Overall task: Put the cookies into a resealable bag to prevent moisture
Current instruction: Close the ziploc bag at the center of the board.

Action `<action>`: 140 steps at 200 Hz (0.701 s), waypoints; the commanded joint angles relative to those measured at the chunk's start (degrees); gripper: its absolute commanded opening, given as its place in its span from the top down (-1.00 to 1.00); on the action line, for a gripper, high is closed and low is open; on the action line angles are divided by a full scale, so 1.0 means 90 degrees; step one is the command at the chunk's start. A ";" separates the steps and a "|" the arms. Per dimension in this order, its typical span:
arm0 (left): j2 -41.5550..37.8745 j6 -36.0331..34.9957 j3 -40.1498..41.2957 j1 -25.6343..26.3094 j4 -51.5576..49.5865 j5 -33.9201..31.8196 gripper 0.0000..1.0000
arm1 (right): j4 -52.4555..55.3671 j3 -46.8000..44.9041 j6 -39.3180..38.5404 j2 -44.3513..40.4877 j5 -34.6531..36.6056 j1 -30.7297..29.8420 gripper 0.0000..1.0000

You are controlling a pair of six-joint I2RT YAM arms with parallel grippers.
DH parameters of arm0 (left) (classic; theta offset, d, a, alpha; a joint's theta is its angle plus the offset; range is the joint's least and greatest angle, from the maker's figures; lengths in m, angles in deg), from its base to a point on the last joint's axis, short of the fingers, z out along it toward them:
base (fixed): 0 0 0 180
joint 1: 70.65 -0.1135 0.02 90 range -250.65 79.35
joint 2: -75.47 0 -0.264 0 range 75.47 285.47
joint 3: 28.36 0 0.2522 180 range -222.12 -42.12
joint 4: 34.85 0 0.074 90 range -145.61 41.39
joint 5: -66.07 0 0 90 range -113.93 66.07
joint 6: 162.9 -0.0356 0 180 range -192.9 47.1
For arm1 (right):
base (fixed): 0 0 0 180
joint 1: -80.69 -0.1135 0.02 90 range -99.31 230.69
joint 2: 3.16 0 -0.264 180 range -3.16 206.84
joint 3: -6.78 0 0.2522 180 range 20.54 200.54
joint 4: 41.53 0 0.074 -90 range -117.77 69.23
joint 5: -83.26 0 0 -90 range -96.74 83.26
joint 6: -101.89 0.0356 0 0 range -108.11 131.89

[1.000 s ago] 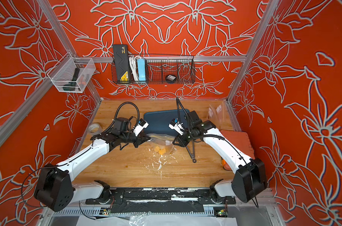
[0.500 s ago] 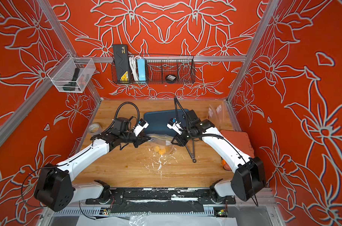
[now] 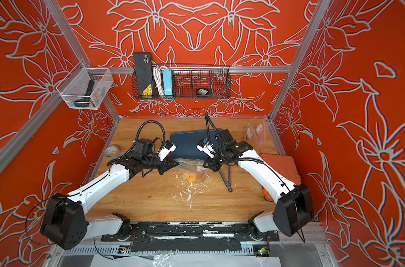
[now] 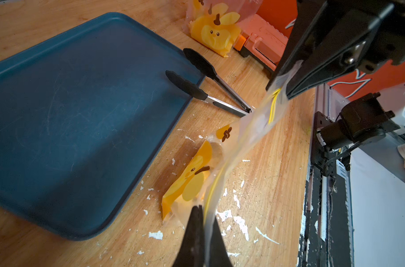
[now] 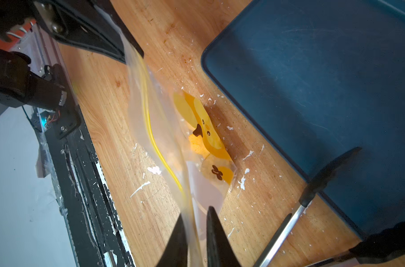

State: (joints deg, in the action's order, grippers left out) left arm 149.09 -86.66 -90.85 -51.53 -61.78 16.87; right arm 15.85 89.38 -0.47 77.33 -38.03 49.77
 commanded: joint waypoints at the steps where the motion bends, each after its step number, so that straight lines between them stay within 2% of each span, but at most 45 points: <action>1: 0.0046 -0.0141 -0.0024 -0.0033 0.0096 0.0184 1.00 | -0.0026 0.0206 -0.0021 -0.0040 0.0147 -0.0051 0.68; 6: 0.0051 -0.0139 -0.0025 -0.0031 0.0096 0.0184 1.00 | 0.0027 0.0235 -0.0039 -0.0015 0.0154 -0.0051 0.79; 10: 0.0044 -0.0140 -0.0024 -0.0034 0.0096 0.0184 1.00 | 0.0062 0.0258 -0.0055 0.0000 0.0160 -0.0051 1.00; 33: 0.0051 -0.0141 -0.0025 -0.0034 0.0096 0.0184 1.00 | 0.0316 0.0404 -0.0211 0.0098 0.0133 -0.0105 1.00; 35: 0.0052 -0.0139 -0.0025 -0.0034 0.0096 0.0184 1.00 | 0.0319 0.0407 -0.0219 0.0092 0.0167 -0.0121 0.92; 42: 0.0052 -0.0140 -0.0024 -0.0033 0.0096 0.0184 1.00 | 0.0323 0.0408 -0.0243 0.0073 0.0290 -0.0171 0.31; 47: 0.0051 -0.0141 -0.0025 -0.0033 0.0096 0.0186 1.00 | 0.0338 0.0413 -0.0250 0.0068 0.0327 -0.0200 0.22; 50: 0.0044 -0.0136 -0.0025 -0.0031 0.0096 0.0185 1.00 | 0.0360 0.0433 -0.0264 0.0070 0.0340 -0.0206 0.23; 54: 0.0047 -0.0140 -0.0020 -0.0029 0.0096 0.0193 1.00 | 0.0399 0.0467 -0.0274 0.0073 0.0339 -0.0212 0.35; 66: 0.0047 -0.0136 -0.0020 -0.0034 0.0096 0.0194 1.00 | 0.0523 0.0548 -0.0321 0.0127 0.0343 -0.0217 1.00; 88: 0.0051 -0.0146 -0.0025 -0.0029 0.0096 0.0194 1.00 | 0.0605 0.0598 -0.0377 0.0188 0.0463 -0.0261 1.00; 95: 0.0043 -0.0151 -0.0025 -0.0034 0.0096 0.0194 1.00 | 0.0560 0.0571 -0.0375 0.0197 0.0559 -0.0283 0.67; 100: 0.0046 -0.0150 -0.0023 -0.0034 0.0096 0.0194 1.00 | 0.0532 0.0557 -0.0371 0.0197 0.0608 -0.0294 0.61; 120: 0.0055 -0.0150 -0.0027 -0.0034 0.0096 0.0220 1.00 | 0.0616 0.0645 -0.0421 0.0300 0.0591 -0.0305 0.97; 127: 0.0064 -0.0151 -0.0034 -0.0034 0.0096 0.0223 1.00 | 0.0632 0.0671 -0.0434 0.0332 0.0596 -0.0315 1.00; 135: 0.0063 -0.0151 -0.0036 -0.0034 0.0096 0.0232 1.00 | 0.0632 0.0680 -0.0433 0.0351 0.0631 -0.0334 0.83; 140: 0.0055 -0.0150 -0.0044 -0.0034 0.0096 0.0233 1.00 | 0.0602 0.0681 -0.0433 0.0363 0.0660 -0.0344 0.64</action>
State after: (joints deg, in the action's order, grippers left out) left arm 149.16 -86.81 -90.85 -51.53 -61.50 17.48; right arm 19.81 93.40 -2.87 79.58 -33.59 47.30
